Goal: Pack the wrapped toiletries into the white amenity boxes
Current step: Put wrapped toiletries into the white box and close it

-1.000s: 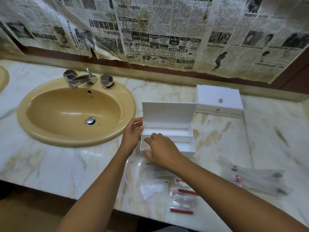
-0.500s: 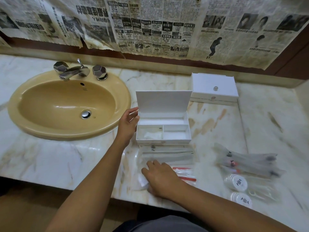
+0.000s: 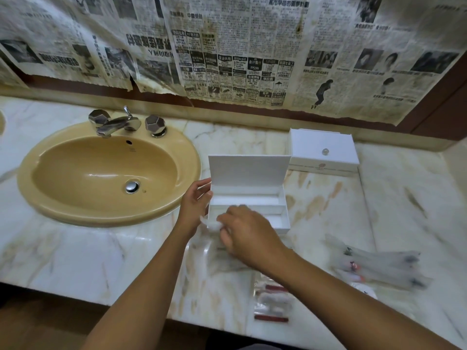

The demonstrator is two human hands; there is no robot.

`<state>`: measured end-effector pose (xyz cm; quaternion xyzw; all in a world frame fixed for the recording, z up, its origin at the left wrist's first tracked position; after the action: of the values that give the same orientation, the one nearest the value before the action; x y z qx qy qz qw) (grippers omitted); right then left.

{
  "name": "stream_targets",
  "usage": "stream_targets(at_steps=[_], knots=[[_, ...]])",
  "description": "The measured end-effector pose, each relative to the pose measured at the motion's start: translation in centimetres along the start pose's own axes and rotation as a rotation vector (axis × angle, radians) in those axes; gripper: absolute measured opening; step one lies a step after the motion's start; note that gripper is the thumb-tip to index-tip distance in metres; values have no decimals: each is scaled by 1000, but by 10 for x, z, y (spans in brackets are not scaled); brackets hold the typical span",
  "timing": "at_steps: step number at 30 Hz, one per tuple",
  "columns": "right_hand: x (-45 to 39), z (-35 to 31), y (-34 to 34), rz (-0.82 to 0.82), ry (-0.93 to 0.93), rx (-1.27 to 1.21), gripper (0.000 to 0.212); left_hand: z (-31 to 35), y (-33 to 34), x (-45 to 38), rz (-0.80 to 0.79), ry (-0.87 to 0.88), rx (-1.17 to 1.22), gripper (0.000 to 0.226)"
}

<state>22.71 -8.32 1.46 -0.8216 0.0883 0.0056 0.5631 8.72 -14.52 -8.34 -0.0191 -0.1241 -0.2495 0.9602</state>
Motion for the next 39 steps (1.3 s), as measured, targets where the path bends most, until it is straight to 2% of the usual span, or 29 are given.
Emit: stream_targets(at_steps=[3,4,8,16,21,26,31,33,36,39], knots=[[-22,20,-4,28,54,97,2,1,0,1,4,8,-10,37],[-28,25,-1,1,74,137,3,2,0,1,12,5,-23,37],[-40,30,22,-182,80,185,8,-1,1,-1,15,-7,-22,28],[-45,25,47,-489,125,208,24,-2,0,-3,2,-12,-30,26],[-47,28,49,-675,209,78,17,-1,1,-3,2,-14,-22,26],[-42,30,33,-565,224,-70,38,-2,0,-3,6,-11,-17,26],[-29,24,51,-664,254,-128,68,-2,0,-2,15,1,-33,25],[-29,23,54,-663,252,-130,74,-2,0,-1,23,5,-35,25],[-29,25,53,-643,255,-137,71,-2,1,-1,28,5,-40,26],[-25,29,50,-542,259,-168,46,-2,1,-1,19,-3,-28,27]])
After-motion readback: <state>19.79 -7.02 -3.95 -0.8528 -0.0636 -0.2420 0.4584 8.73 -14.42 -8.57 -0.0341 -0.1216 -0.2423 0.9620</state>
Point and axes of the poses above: each hand's wrist, its own x-axis away from the middle knuckle, its own y-axis out of the palm, z = x × y, the point moved 5 cm from there along -x, towards the middle knuckle, and after that the axes turned 1 degree about z, right-handed, at the moved point
